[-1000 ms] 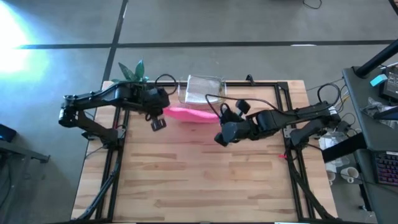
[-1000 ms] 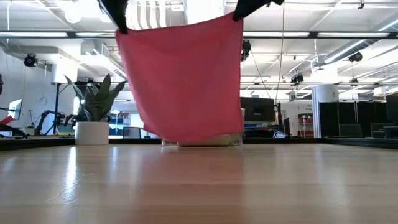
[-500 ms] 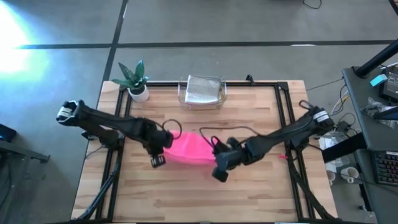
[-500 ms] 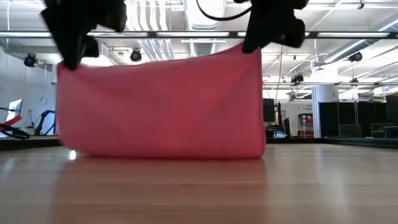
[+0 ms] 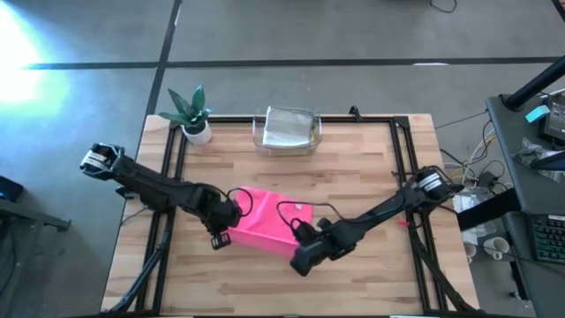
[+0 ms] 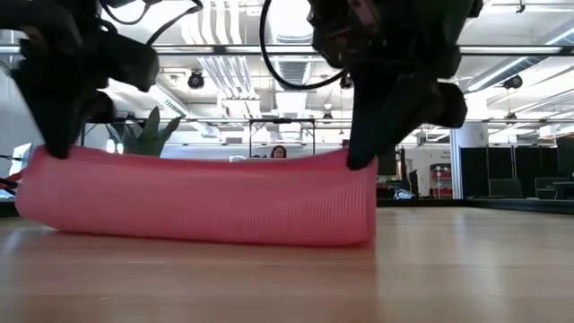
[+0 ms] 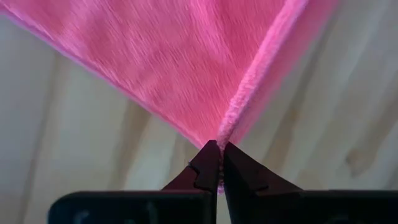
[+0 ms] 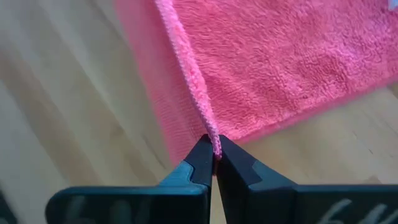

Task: Fold microfiber towels
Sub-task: Fold the pink microfiber cloth

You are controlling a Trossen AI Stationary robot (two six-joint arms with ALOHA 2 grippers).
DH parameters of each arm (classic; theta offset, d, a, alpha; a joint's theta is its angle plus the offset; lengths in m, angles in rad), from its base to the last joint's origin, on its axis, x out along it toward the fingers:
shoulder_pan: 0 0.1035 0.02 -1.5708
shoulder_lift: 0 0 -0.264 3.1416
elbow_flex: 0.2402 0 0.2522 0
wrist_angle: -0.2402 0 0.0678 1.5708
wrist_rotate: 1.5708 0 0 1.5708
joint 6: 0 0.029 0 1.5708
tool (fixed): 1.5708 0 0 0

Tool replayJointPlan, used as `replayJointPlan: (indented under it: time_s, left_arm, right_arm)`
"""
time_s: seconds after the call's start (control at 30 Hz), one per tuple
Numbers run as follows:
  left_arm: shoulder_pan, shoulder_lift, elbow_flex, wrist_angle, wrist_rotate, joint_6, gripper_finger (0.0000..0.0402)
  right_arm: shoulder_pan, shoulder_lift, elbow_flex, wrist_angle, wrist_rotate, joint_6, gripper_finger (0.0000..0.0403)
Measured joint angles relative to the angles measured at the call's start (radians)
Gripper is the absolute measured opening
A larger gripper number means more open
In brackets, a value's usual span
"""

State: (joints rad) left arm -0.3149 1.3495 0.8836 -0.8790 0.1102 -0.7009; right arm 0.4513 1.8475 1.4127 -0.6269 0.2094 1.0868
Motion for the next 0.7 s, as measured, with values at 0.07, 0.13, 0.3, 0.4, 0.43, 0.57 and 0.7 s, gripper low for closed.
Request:
replayJointPlan:
  time_s: [0.07,0.13,0.3,0.4,0.43,0.57,0.7]
  left_arm:
    - [0.013,0.0,-0.001,0.019,-0.052,0.001,0.0]
    - [0.032,0.0,-0.001,0.026,-0.112,0.001,0.0]
    - [0.111,0.003,0.002,0.035,-0.199,0.018,0.0]
    - [0.17,0.003,-0.003,0.042,-0.224,0.055,0.0]
    - [0.191,0.003,-0.006,0.043,-0.241,0.063,0.0]
    - [0.27,0.01,-0.007,0.047,-0.276,0.097,0.0]
    - [0.332,0.01,-0.009,0.102,-0.277,0.157,0.0]
  right_arm:
    - [-0.007,0.011,0.001,-0.005,0.001,0.014,0.0008]
    - [-0.016,0.013,0.003,-0.035,0.006,0.024,0.0008]
    - [-0.047,-0.003,0.003,-0.165,0.078,0.074,0.0008]
    - [-0.076,-0.024,0.003,-0.228,0.106,0.078,0.0008]
    - [-0.089,-0.025,0.001,-0.238,0.108,0.077,0.0008]
    - [-0.146,-0.026,-0.008,-0.258,0.112,0.072,0.0008]
    - [-0.19,-0.026,-0.018,-0.274,0.118,0.069,0.0008]
